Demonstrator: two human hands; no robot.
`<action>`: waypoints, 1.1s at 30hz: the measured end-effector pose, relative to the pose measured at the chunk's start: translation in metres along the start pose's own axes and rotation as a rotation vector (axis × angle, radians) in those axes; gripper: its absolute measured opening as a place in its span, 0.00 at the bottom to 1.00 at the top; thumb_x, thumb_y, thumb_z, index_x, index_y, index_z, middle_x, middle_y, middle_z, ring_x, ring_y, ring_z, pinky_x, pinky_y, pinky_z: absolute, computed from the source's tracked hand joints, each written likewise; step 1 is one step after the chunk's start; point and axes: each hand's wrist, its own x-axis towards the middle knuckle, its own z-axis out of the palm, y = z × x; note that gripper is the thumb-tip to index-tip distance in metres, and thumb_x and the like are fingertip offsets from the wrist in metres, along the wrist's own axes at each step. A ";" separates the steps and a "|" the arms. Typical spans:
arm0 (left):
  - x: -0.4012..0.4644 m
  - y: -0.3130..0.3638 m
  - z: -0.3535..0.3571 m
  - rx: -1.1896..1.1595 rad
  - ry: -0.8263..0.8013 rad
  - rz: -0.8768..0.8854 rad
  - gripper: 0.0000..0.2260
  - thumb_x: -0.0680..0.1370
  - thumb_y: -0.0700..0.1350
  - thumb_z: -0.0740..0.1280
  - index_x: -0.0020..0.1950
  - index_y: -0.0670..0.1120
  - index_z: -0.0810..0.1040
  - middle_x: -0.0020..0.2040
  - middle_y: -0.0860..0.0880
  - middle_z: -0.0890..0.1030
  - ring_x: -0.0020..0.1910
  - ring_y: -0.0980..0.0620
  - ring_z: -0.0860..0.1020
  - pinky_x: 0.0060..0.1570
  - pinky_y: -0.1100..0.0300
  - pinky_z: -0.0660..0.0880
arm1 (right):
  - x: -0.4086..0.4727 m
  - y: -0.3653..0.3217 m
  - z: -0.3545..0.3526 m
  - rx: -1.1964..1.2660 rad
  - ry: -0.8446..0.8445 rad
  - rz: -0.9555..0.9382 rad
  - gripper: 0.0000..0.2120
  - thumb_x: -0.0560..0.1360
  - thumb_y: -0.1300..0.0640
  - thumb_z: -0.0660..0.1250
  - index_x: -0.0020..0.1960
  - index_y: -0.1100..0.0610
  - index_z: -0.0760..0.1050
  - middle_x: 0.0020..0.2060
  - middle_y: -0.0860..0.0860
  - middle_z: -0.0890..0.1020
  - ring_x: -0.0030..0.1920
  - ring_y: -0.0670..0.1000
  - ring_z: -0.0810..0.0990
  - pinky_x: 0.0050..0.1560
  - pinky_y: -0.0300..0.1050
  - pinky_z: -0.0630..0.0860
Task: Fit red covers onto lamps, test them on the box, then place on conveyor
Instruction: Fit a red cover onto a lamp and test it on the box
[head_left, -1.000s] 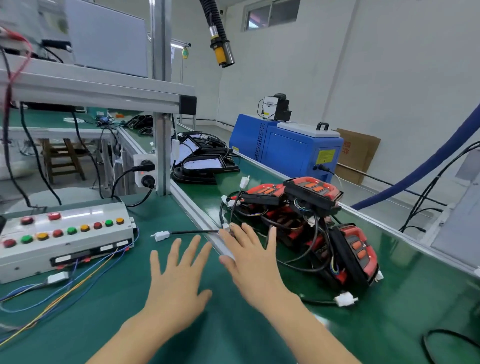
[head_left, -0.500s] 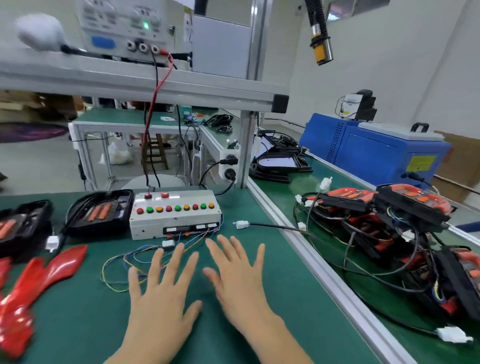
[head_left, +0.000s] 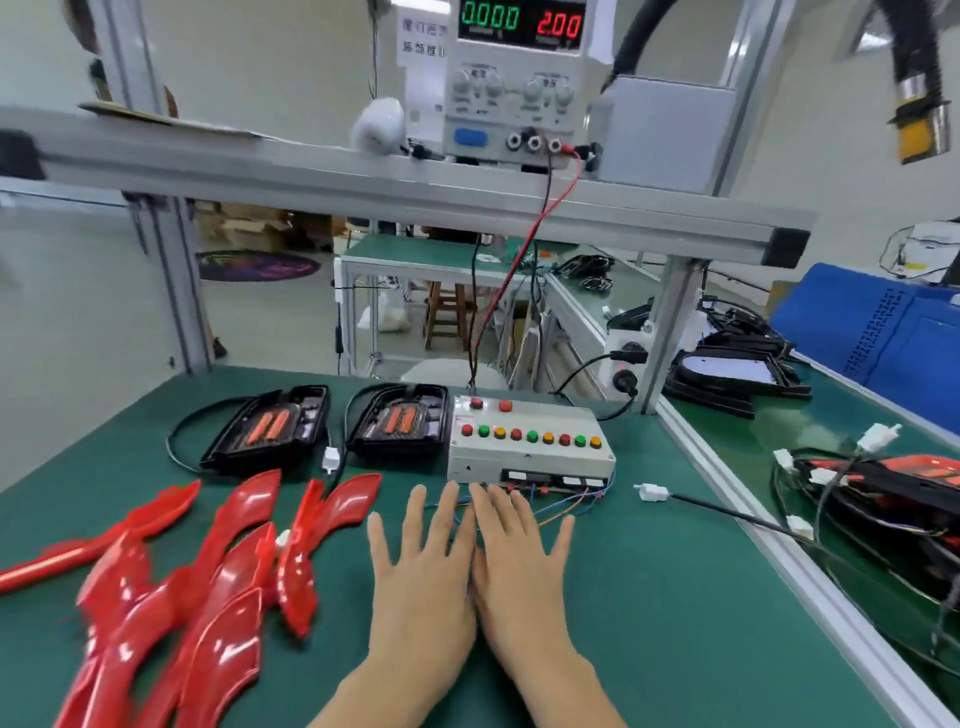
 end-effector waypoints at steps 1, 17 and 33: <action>0.000 0.000 -0.003 -0.011 0.014 0.005 0.31 0.79 0.51 0.58 0.78 0.54 0.47 0.79 0.51 0.42 0.77 0.42 0.40 0.69 0.34 0.38 | -0.001 0.000 0.002 -0.005 -0.003 -0.003 0.26 0.84 0.51 0.47 0.78 0.42 0.41 0.79 0.41 0.46 0.78 0.46 0.41 0.71 0.65 0.31; 0.006 -0.007 -0.025 -0.144 -0.109 -0.016 0.29 0.81 0.46 0.54 0.79 0.49 0.45 0.79 0.48 0.42 0.76 0.44 0.36 0.71 0.45 0.31 | 0.000 0.003 0.010 -0.019 -0.170 0.033 0.25 0.84 0.45 0.47 0.78 0.39 0.43 0.78 0.40 0.47 0.78 0.45 0.43 0.73 0.64 0.36; 0.107 -0.162 -0.060 -0.265 -0.127 -0.638 0.52 0.65 0.75 0.63 0.78 0.50 0.48 0.79 0.45 0.47 0.76 0.39 0.45 0.70 0.36 0.45 | -0.002 0.004 0.013 -0.007 -0.147 0.031 0.22 0.84 0.44 0.44 0.77 0.39 0.49 0.77 0.39 0.50 0.78 0.44 0.44 0.74 0.63 0.38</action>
